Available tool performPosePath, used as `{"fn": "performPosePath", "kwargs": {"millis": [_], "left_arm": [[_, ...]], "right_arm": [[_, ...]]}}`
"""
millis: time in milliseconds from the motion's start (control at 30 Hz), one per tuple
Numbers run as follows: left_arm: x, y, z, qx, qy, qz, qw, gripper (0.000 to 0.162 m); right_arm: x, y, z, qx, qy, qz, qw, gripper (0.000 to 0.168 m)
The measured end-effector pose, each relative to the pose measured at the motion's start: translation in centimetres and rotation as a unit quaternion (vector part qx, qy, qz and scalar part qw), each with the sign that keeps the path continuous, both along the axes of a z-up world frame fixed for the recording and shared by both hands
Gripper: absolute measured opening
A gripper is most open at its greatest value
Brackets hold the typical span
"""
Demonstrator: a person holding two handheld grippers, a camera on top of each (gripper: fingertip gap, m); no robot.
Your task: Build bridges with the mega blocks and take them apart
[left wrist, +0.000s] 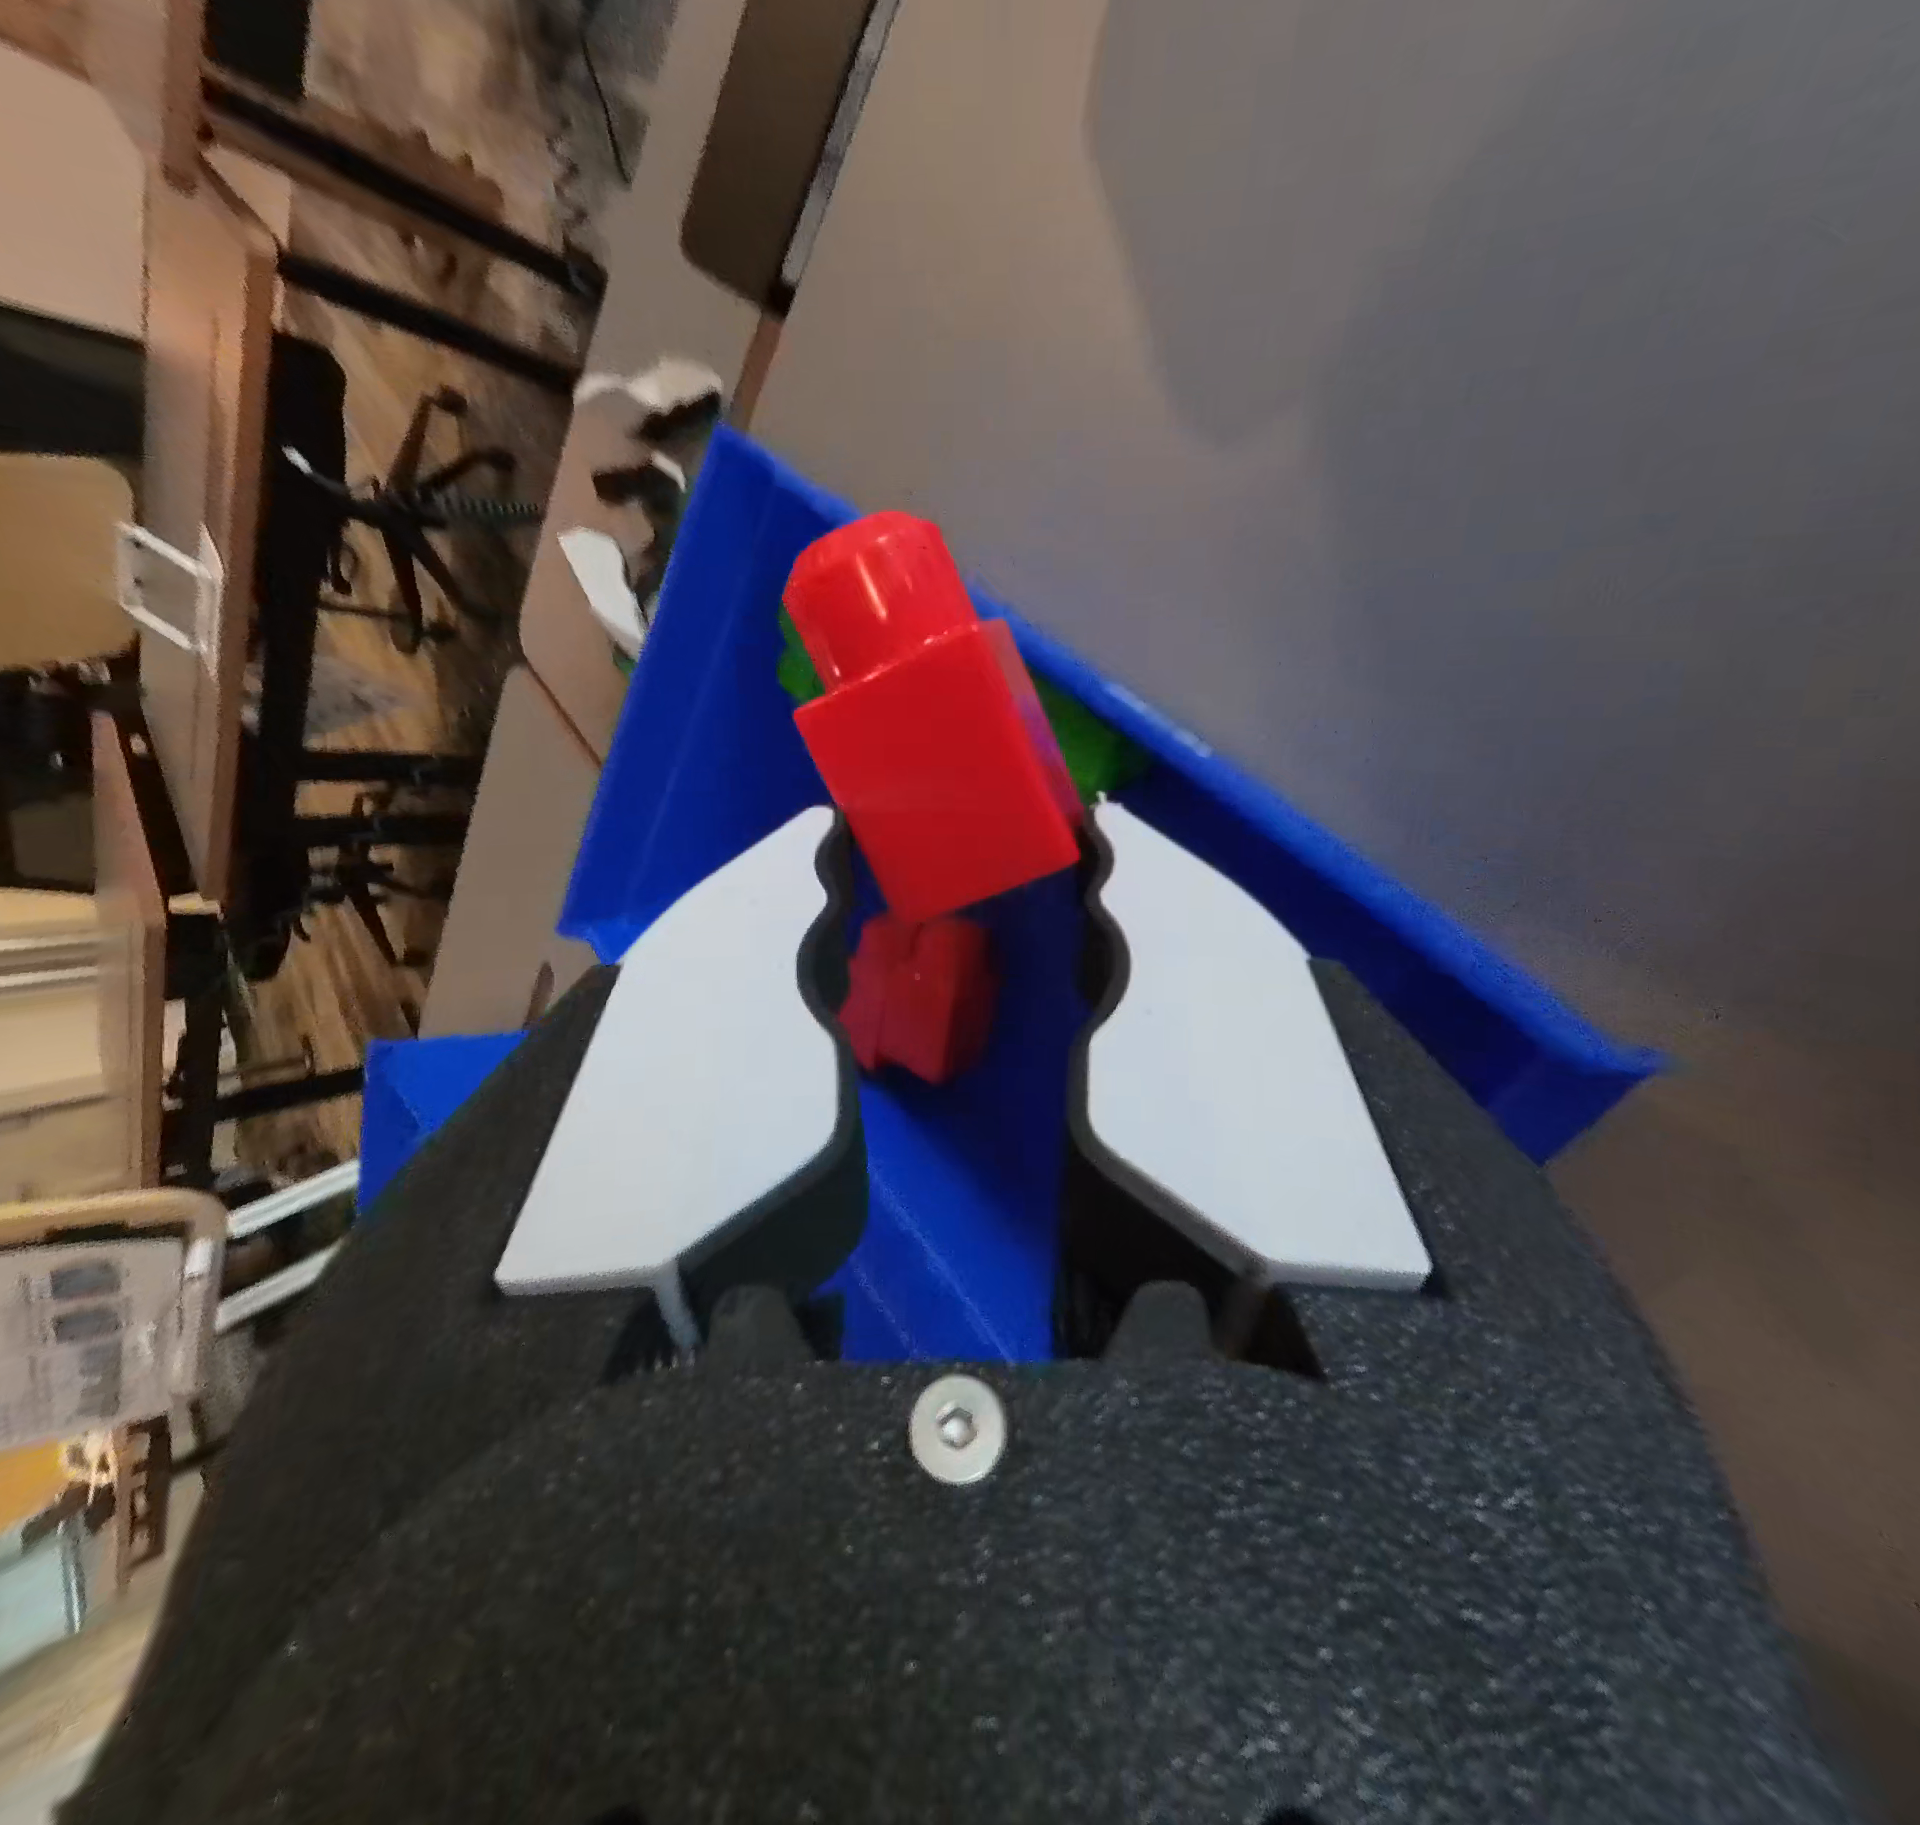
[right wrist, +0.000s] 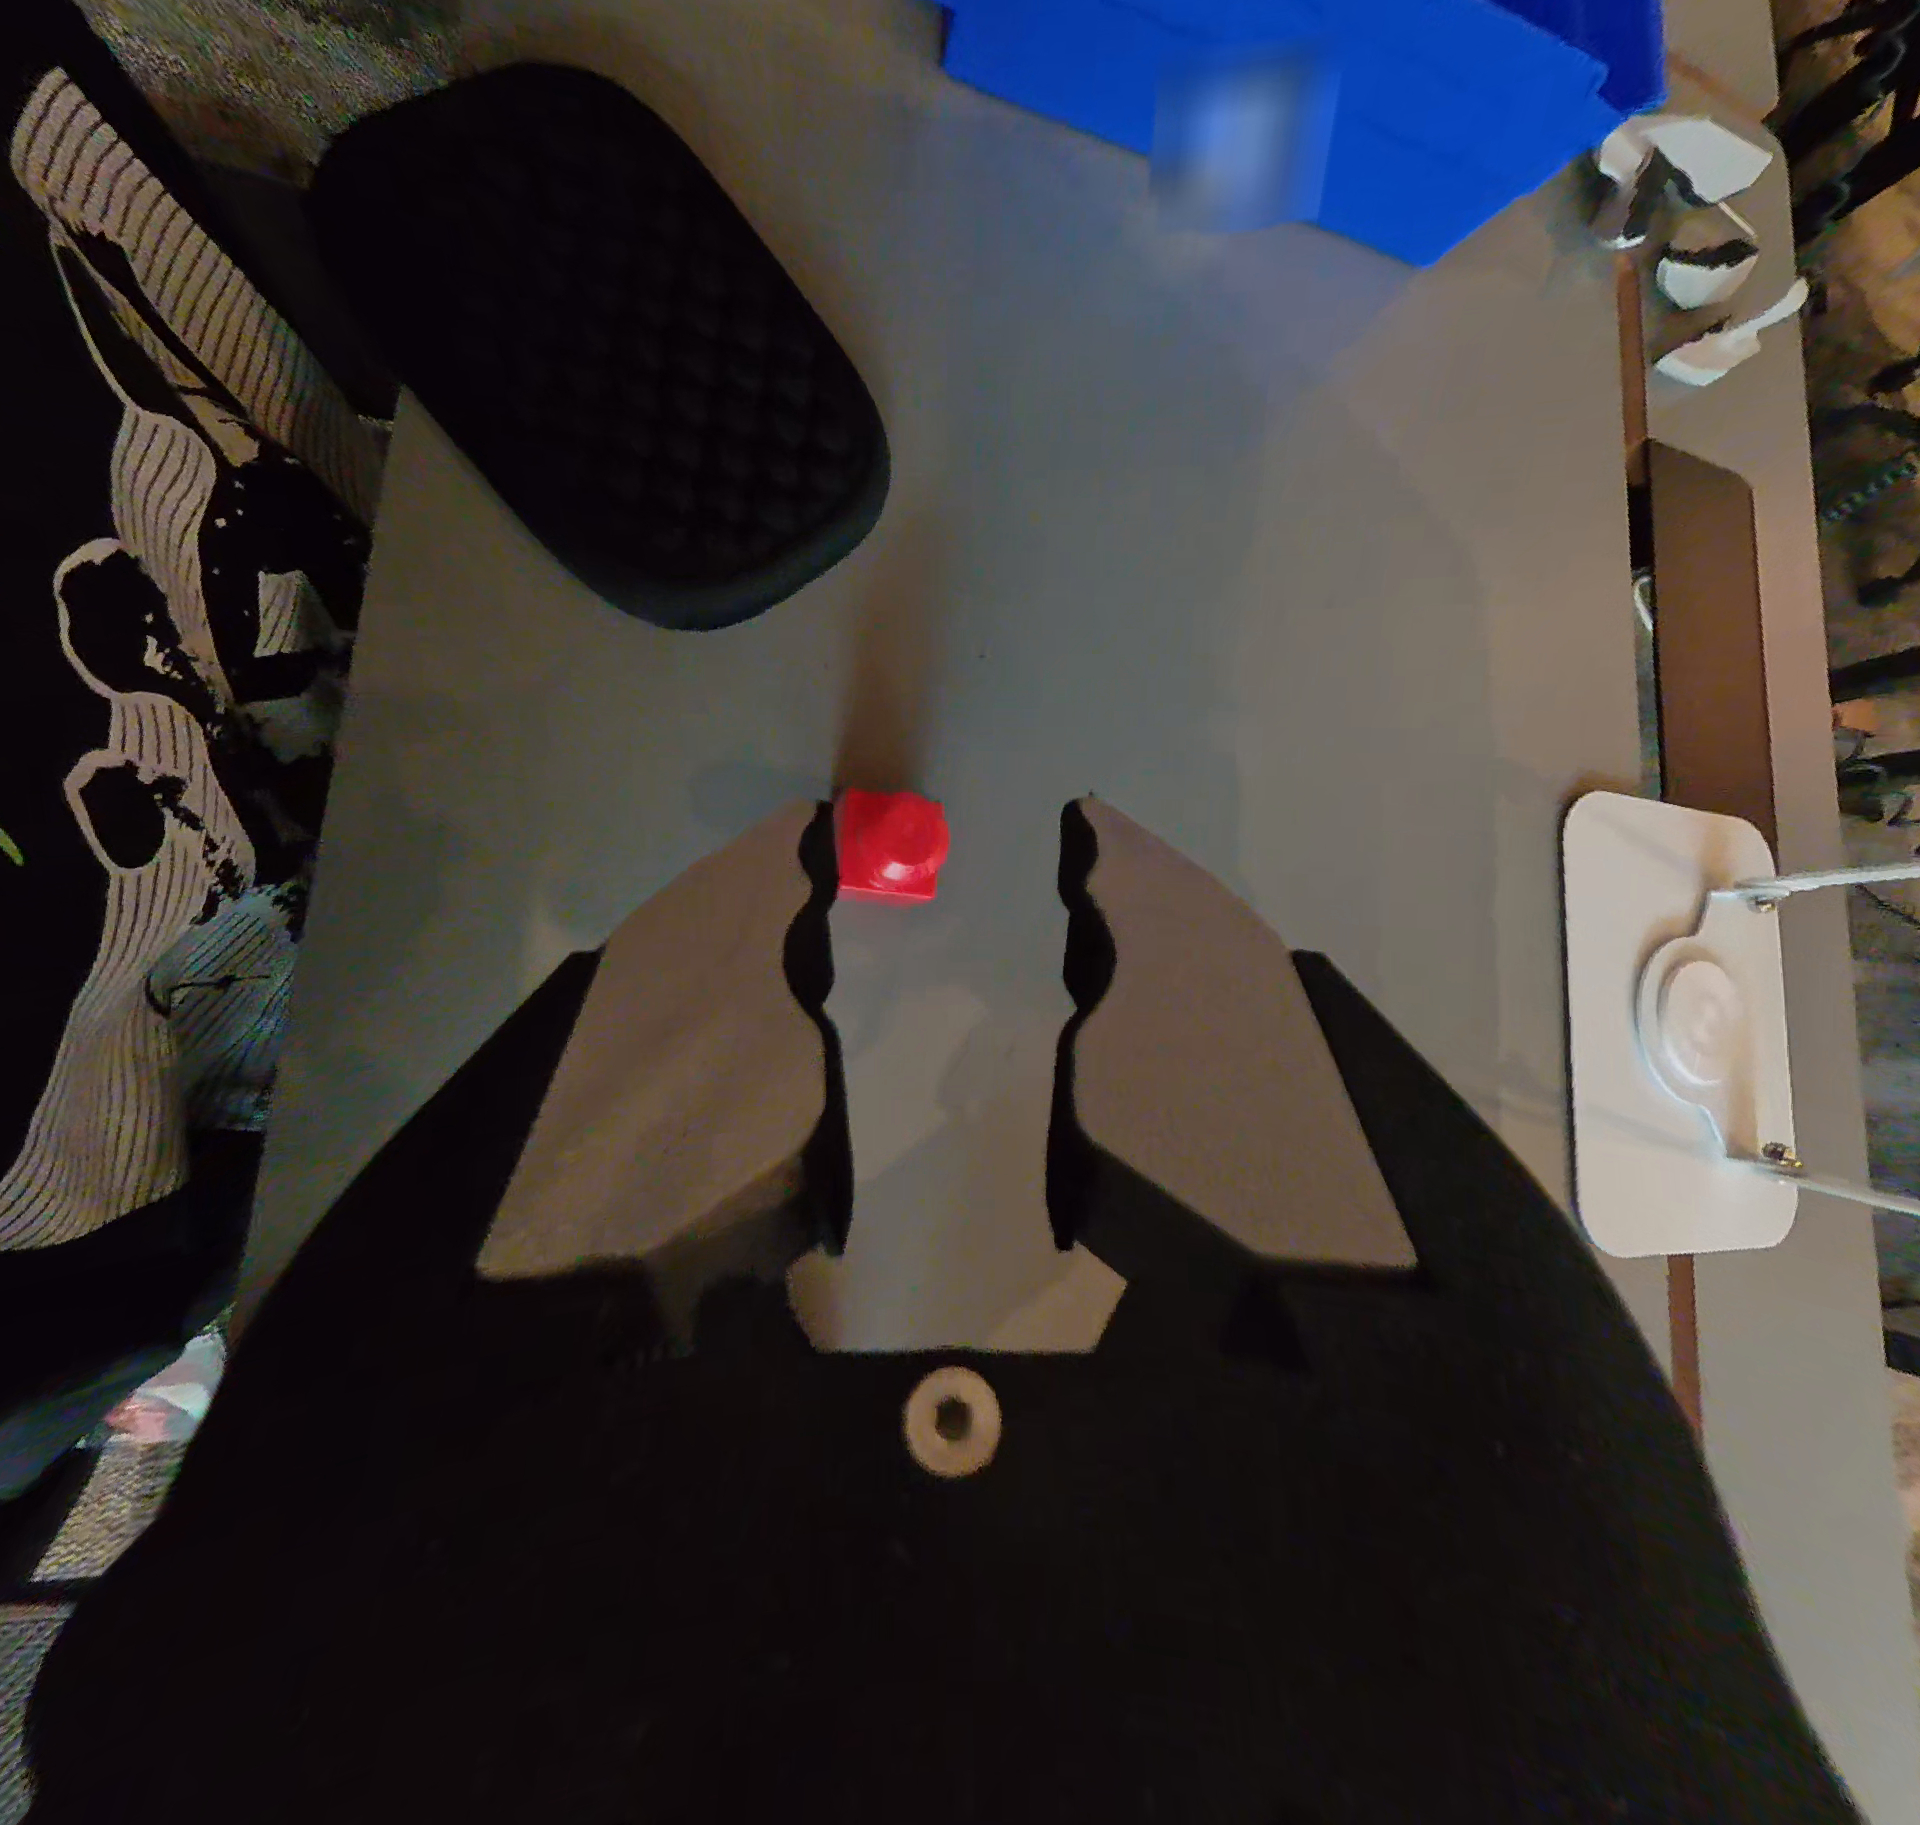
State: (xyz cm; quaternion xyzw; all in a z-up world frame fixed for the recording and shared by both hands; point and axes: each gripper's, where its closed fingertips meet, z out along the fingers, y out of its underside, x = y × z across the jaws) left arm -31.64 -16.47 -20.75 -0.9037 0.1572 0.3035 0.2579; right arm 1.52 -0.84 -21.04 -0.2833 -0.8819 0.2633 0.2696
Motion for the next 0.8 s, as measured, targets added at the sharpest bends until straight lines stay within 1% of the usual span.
{"fn": "performPosePath", "kwargs": {"millis": [200, 300, 367, 500, 600, 667, 700, 800], "left_arm": [[6.4, 3.5, 1.6, 0.04, -0.008, -0.084, 0.996, 0.041], [10.7, 5.6, 2.1, 0.078, -0.034, -0.137, 0.987, 0.041], [14.0, 7.1, 2.5, 0.113, -0.059, -0.178, 0.976, 0.041], [20.8, 9.3, 3.2, 0.176, -0.102, -0.263, 0.943, 0.041], [24.6, 10.4, 3.3, 0.21, -0.124, -0.311, 0.918, 0.041], [26.5, 10.8, 3.0, 0.219, -0.136, -0.336, 0.906, 0.041], [27.2, 10.9, 2.8, 0.221, -0.141, -0.343, 0.902, 0.041], [28.5, 11.2, 2.3, 0.226, -0.165, -0.357, 0.891, 0.041]], "right_arm": [[-1.1, -1.1, 1.3, 0.009, 0.025, 0.027, 0.999, 0.041], [-2.0, -1.5, 2.0, 0.014, 0.038, 0.045, 0.998, 0.041], [-2.9, -1.8, 2.7, 0.012, 0.048, 0.055, 0.997, 0.042], [-4.8, -2.3, 4.4, -0.003, 0.069, 0.071, 0.995, 0.047], [-5.7, -3.1, 5.1, -0.023, 0.068, 0.093, 0.993, 0.053], [-5.8, -3.8, 5.0, -0.031, 0.057, 0.113, 0.991, 0.053], [-5.6, -4.2, 4.8, -0.035, 0.049, 0.127, 0.99, 0.052], [-4.8, -4.8, 4.6, -0.046, 0.033, 0.153, 0.987, 0.036]]}}
